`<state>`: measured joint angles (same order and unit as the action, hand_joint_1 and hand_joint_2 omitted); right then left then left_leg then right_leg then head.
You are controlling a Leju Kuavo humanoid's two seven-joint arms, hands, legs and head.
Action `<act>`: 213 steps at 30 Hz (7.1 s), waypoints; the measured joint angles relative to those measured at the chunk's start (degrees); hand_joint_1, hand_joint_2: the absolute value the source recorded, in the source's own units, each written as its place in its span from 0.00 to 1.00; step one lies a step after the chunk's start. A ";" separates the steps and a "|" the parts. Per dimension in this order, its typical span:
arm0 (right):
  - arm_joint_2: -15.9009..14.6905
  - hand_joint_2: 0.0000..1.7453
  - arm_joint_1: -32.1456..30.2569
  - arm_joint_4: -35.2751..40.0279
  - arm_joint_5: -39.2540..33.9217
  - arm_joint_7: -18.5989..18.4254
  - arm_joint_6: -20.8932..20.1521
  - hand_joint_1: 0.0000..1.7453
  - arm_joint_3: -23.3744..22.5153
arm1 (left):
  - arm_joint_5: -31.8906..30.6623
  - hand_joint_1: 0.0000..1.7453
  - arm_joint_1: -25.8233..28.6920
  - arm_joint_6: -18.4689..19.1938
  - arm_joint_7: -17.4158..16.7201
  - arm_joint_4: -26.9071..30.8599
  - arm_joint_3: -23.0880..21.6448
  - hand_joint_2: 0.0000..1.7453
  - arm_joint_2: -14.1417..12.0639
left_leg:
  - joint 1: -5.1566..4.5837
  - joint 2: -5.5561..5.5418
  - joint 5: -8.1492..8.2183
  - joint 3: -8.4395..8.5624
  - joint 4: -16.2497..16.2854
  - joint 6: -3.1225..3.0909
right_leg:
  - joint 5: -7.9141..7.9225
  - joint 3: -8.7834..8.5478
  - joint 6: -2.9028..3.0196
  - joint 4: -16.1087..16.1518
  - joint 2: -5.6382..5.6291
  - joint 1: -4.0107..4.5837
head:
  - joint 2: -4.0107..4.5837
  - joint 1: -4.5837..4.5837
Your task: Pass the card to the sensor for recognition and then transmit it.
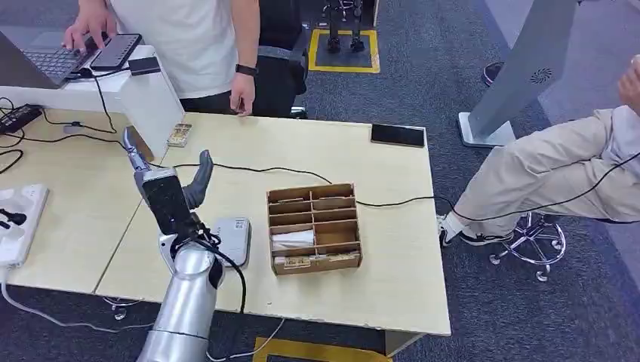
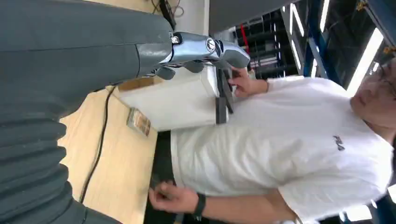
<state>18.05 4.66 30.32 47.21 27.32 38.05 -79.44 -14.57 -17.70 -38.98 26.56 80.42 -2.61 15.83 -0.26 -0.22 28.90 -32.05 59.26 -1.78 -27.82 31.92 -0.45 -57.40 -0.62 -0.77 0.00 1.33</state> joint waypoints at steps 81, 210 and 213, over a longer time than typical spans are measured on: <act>0.09 1.00 -0.94 0.44 2.78 1.56 -0.09 0.00 -7.48 | -40.60 0.00 14.40 16.07 -11.95 -2.98 -32.73 1.00 -12.70 | 0.00 -0.01 0.01 0.00 -0.01 0.00 | -0.05 0.00 -0.02 0.01 0.06 0.00 | 0.00 -0.02; -0.04 1.00 -0.77 0.66 -1.90 -1.75 0.00 0.00 6.14 | -36.10 1.00 4.37 4.14 -15.61 4.05 -25.76 1.00 -10.12 | 0.01 -0.01 -0.01 0.05 -0.01 0.00 | -0.02 -0.04 -0.03 -0.01 0.05 0.00 | 0.00 0.00; -0.04 1.00 -0.75 0.31 -0.83 -1.29 0.00 0.00 5.94 | -34.83 1.00 1.92 4.05 -15.47 5.11 -24.36 1.00 -10.36 | 0.01 -0.01 -0.01 0.05 -0.01 0.00 | -0.02 -0.03 -0.03 -0.01 0.05 0.00 | 0.00 -0.02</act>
<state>18.01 3.91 30.62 46.38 26.03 38.05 -73.51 -49.40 -15.79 -34.93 11.08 85.53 -26.97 5.46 -0.25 -0.23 28.89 -32.00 59.25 -1.78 -27.85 31.88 -0.48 -57.41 -0.57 -0.77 0.00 1.31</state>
